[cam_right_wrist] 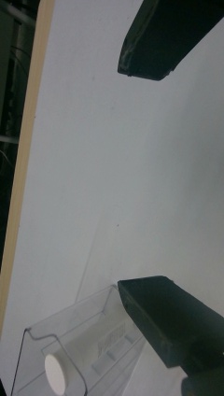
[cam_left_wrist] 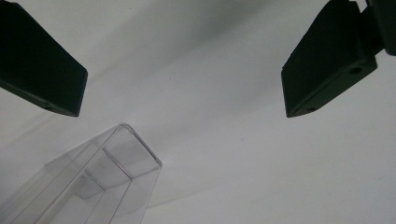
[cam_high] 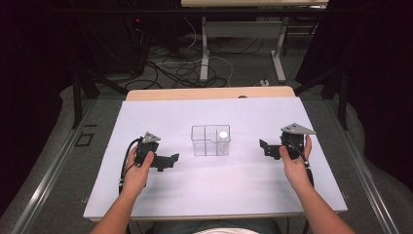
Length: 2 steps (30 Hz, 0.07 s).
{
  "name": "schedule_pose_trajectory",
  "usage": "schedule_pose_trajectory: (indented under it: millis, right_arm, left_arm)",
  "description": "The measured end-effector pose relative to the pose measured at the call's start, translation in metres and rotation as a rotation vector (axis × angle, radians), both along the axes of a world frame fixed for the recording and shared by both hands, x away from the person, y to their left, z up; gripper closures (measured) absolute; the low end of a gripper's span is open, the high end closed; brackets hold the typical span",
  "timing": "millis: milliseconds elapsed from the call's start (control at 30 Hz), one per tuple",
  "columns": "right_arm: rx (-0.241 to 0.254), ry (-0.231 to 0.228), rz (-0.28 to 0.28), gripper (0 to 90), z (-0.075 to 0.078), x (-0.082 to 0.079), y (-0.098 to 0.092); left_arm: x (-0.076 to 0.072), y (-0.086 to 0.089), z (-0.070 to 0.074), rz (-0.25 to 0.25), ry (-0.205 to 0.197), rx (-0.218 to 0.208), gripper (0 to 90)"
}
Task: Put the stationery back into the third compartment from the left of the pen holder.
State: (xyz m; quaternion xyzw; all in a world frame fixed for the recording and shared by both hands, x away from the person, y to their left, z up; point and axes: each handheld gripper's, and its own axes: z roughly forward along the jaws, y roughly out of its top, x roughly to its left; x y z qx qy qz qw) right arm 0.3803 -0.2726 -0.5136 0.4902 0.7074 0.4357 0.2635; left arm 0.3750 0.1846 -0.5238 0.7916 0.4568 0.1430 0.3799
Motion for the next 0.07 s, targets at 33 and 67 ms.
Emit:
schedule_pose_trajectory:
  millis: [33,67]
  right_arm:
    - [0.009,0.009,-0.015,0.0,-0.0012,0.0,-0.0037]
    - [0.007,0.016,-0.025,0.0,-0.0017,-0.0001,-0.0076]
  left_arm:
    - [-0.0003,0.0003,-0.0001,0.005,0.007,0.0,0.4]
    - [-0.0003,0.0003,-0.0001,0.005,0.007,0.0,0.4]
